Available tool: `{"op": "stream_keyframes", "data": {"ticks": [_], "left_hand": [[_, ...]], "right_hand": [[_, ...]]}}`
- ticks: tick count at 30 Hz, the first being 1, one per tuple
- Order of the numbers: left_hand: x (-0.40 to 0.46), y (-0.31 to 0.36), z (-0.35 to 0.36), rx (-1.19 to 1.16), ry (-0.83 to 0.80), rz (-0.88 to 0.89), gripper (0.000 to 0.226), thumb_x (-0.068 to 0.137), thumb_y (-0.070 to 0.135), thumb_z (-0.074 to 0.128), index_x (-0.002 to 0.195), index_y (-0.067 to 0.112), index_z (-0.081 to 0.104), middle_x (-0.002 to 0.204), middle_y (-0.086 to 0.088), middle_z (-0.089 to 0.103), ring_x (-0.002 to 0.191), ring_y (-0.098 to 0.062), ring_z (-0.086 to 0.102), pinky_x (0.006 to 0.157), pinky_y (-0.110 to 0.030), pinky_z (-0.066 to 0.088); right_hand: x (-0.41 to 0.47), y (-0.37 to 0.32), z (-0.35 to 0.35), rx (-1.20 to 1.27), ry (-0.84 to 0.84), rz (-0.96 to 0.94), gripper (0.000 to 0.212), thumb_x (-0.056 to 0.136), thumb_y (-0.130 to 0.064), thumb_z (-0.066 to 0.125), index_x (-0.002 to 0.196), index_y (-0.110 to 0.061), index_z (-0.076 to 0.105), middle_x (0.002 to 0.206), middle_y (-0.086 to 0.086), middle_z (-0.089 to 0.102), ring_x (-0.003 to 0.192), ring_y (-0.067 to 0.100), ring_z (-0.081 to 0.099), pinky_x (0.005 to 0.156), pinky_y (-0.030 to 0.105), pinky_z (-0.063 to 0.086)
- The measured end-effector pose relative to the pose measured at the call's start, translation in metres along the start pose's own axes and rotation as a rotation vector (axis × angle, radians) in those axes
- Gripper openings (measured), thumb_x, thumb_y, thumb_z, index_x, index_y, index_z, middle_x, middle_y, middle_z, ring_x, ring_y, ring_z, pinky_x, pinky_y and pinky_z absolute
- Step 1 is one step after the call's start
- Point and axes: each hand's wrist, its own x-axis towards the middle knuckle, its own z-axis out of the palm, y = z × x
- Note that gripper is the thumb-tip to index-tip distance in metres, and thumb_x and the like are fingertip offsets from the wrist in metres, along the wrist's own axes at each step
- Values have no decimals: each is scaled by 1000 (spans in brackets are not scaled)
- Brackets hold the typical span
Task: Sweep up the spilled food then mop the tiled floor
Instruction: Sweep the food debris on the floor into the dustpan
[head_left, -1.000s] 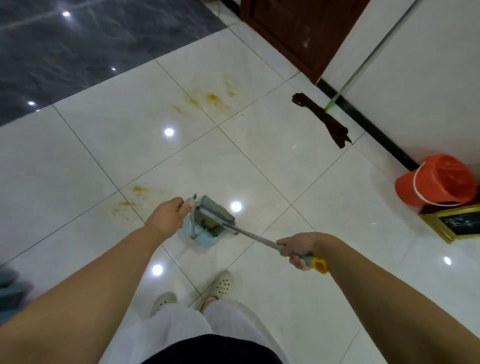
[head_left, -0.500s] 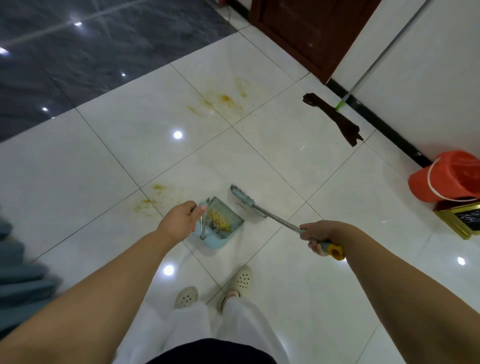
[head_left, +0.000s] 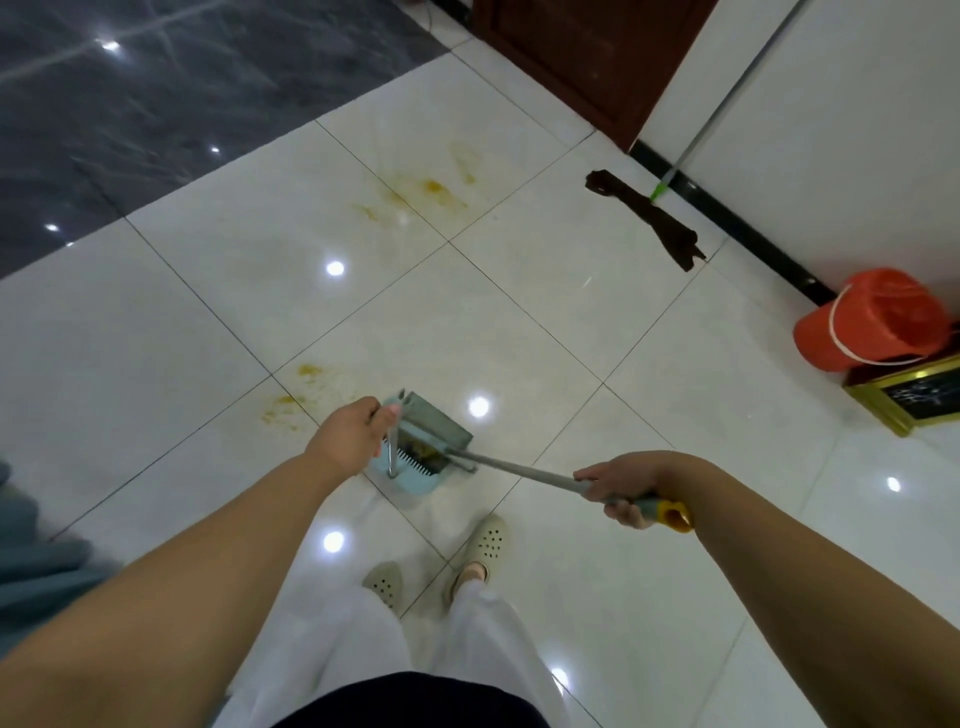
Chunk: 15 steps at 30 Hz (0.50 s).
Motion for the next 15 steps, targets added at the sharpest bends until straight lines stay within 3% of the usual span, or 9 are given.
{"op": "stream_keyframes", "data": {"ticks": [10,15], "left_hand": [[-20,-18,-11,-45,9,21,38,96,46,41,69,20,47,58,-2,55,43,-14,43,38,-20,34],[-32,-32,-17,-15,0,17,37,95,47,42,68,22,47,58,-3,56,42,-14,44,36,-18,33]], "right_hand": [[6,5,13,143,150,-39,32,94,-6,51,120,-24,53,56,4,46,30,9,39,34,13,36],[34,0,51,154,128,-7,30,93,-7,53,122,-14,52,58,5,44,33,9,38,36,14,38]]}}
